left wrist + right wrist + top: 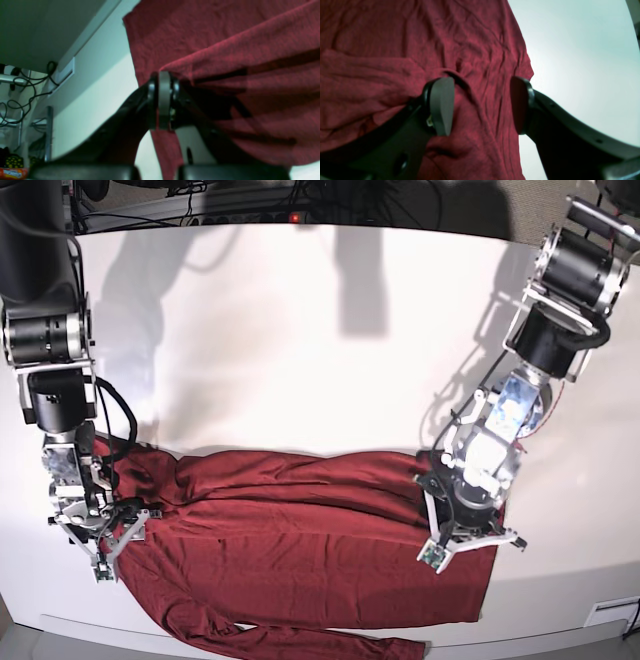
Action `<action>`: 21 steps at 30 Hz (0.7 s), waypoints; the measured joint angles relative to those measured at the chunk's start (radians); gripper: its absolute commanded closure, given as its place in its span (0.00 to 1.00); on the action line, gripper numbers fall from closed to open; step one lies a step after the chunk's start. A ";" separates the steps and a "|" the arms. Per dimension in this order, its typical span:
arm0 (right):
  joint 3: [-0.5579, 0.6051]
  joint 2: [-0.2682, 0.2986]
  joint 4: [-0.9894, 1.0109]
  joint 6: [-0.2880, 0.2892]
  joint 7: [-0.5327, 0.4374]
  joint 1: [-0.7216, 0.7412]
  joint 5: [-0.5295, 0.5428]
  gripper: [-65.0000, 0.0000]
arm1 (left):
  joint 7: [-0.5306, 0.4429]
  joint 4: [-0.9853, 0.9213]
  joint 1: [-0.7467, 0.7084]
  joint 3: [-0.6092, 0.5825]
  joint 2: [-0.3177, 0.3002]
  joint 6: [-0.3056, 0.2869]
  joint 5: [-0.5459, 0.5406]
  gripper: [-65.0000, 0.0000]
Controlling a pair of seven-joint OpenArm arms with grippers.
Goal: Fold the T-shirt properly
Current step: 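Grasp the shirt's side edge with the left gripper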
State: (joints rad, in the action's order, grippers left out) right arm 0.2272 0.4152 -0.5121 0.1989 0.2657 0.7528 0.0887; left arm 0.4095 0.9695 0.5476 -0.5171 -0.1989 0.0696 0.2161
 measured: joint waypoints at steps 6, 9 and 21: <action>0.000 0.000 0.000 0.000 0.005 0.000 0.000 0.46 | -0.007 -0.114 0.066 0.000 0.000 -0.002 -0.007 1.00; 0.000 0.001 0.000 0.000 0.005 0.000 0.000 0.46 | -0.007 -0.120 0.068 0.000 0.000 -0.002 -0.008 1.00; 0.000 0.000 0.000 0.000 0.005 0.000 -0.003 0.46 | -0.082 -0.120 0.068 0.000 0.002 -0.001 -0.004 0.63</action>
State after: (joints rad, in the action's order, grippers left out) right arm 0.2272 0.4156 -0.5121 0.1986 0.2710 0.7532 0.0853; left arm 0.3279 0.8497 0.6155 -0.5171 -0.1967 0.0685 0.2123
